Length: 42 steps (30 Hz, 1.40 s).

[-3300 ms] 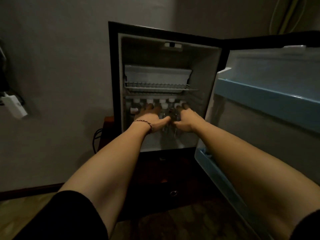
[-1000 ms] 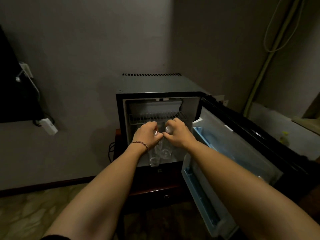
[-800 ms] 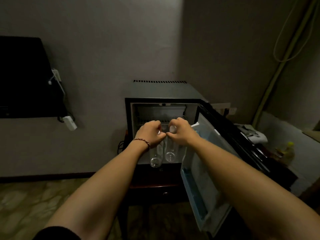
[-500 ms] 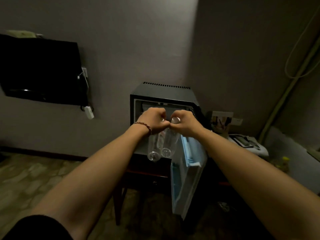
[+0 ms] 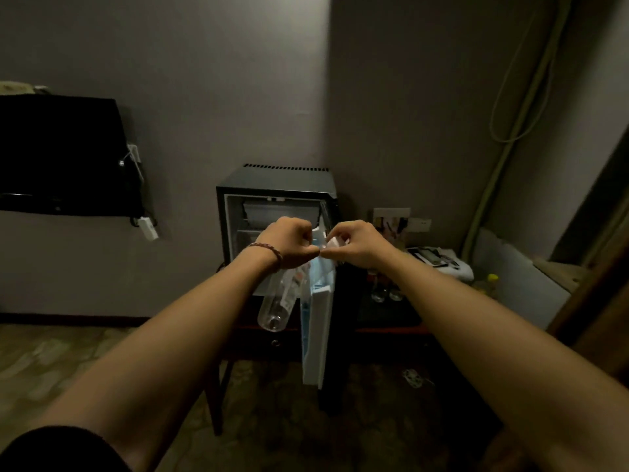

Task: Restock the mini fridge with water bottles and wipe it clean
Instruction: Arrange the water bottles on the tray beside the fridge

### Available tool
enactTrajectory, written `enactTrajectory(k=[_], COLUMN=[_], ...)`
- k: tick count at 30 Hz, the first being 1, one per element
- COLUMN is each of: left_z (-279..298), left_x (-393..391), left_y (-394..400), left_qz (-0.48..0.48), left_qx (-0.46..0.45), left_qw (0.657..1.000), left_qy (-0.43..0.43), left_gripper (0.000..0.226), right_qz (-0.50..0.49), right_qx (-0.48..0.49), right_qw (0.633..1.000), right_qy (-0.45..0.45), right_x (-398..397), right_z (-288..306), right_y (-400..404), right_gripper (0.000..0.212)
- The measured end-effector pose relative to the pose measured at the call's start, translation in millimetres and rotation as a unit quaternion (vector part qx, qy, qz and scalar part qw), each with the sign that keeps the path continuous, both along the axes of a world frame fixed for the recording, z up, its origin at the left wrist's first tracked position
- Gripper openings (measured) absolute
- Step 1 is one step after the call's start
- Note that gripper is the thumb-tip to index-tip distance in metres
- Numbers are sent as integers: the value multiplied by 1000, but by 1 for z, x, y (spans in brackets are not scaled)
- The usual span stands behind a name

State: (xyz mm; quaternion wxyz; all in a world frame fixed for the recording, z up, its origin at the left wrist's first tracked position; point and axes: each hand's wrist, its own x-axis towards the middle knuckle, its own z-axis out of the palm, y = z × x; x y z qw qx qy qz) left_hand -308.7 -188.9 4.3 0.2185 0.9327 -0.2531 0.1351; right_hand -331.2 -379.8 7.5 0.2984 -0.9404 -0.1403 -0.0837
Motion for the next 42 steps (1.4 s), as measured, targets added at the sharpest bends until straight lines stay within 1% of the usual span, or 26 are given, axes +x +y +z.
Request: enactTrajectory(k=[5, 12, 14, 17, 21, 24, 26, 29, 32, 35, 36, 37, 40, 42], left_z=[0, -7, -11, -13, -24, -38, -49, -64, -79, -93, -96, -100, -112, -121], left_x=[-17, -46, -52, -59, -68, -72, -70, -59, -42, -17, -9, -1, 24, 37], left_y=[-7, -6, -15, -36, -80, -115, -140, -179, -217, -258, -271, -280, -310, -324], left_qz=[-14, -37, -55, -86, -143, -153, -149, -123, -98, -62, -47, -33, 7, 25], left_qx=[-13, -16, -12, -7, -21, -21, -12, 11, 20, 16, 14, 12, -10, -15], left_qw=[1000, 999, 998, 996, 988, 986, 986, 990, 992, 995, 996, 996, 995, 995], left_qy=[-7, 21, 24, 27, 61, 68, 74, 71, 73, 75, 77, 80, 95, 97], left_gripper=[19, 19, 20, 21, 24, 21, 20, 18, 16, 16, 16, 17, 21, 19], right_qz=[-14, -7, -19, -45, -91, -117, -131, -147, -146, -134, -128, -122, -91, -85], right_qx=[-9, -36, -50, -47, -64, -69, -78, -73, -89, -97, -97, -95, -101, -101], right_qw=[1000, 994, 993, 992, 989, 985, 982, 980, 978, 977, 977, 978, 982, 981], right_qy=[5, 101, 108, 110, 101, 107, 115, 116, 121, 133, 137, 139, 133, 141], right_x=[-24, -63, -71, -80, -92, -95, -94, -82, -62, -38, -30, -23, 3, 21], right_z=[6, 14, 11, 7, -5, -19, -29, -44, -58, -64, -65, -67, -72, -78], right_y=[-3, -7, -13, -28, -62, -94, -120, -160, -201, -244, -258, -269, -305, -324], right_gripper=[30, 27, 28, 26, 21, 22, 24, 20, 19, 31, 32, 29, 11, 11])
